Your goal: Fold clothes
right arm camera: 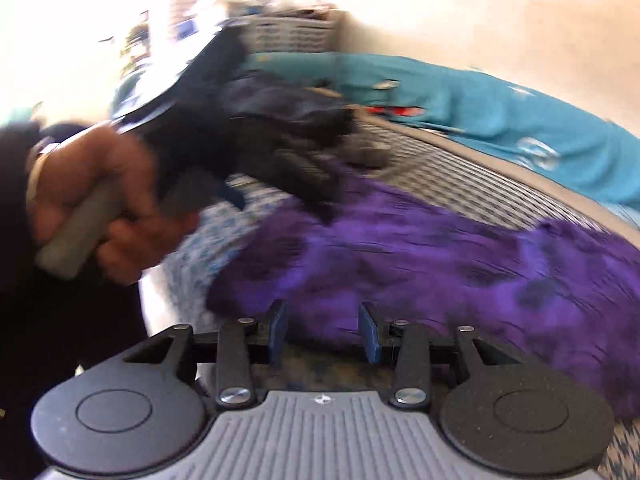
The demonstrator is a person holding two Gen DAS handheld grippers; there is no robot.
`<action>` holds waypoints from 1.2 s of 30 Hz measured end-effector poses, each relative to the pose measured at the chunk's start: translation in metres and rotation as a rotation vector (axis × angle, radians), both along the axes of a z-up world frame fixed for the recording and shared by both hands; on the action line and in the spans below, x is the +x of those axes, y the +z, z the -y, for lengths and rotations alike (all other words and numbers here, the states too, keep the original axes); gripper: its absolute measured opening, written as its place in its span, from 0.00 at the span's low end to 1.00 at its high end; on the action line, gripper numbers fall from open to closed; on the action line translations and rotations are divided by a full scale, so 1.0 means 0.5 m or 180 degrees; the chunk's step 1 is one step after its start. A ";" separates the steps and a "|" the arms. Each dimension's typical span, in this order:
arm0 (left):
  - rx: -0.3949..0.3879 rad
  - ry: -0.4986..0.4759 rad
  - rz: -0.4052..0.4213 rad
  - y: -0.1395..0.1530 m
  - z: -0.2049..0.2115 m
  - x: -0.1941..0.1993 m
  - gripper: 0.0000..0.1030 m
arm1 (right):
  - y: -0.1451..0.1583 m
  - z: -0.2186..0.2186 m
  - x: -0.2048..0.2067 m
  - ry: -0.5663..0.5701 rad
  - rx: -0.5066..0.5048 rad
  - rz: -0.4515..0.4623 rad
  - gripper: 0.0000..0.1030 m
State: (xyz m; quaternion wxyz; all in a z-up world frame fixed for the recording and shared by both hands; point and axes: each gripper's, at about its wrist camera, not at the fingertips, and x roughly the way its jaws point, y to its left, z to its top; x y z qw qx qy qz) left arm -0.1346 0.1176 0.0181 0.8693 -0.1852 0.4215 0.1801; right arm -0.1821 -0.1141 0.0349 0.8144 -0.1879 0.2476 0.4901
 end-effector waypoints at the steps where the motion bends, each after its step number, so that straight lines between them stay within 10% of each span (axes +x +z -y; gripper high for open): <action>1: -0.0006 0.0011 -0.0011 -0.002 -0.003 -0.001 1.00 | -0.002 -0.010 -0.010 0.0098 -0.0029 0.0027 0.37; 31: -0.0557 0.0003 -0.0042 0.001 -0.045 0.005 1.00 | -0.152 -0.169 -0.135 0.1072 -0.0933 0.1805 0.45; 36: -0.0801 -0.0037 -0.0073 0.004 -0.061 0.013 1.00 | -0.140 -0.164 -0.127 0.0973 -0.0760 0.1641 0.21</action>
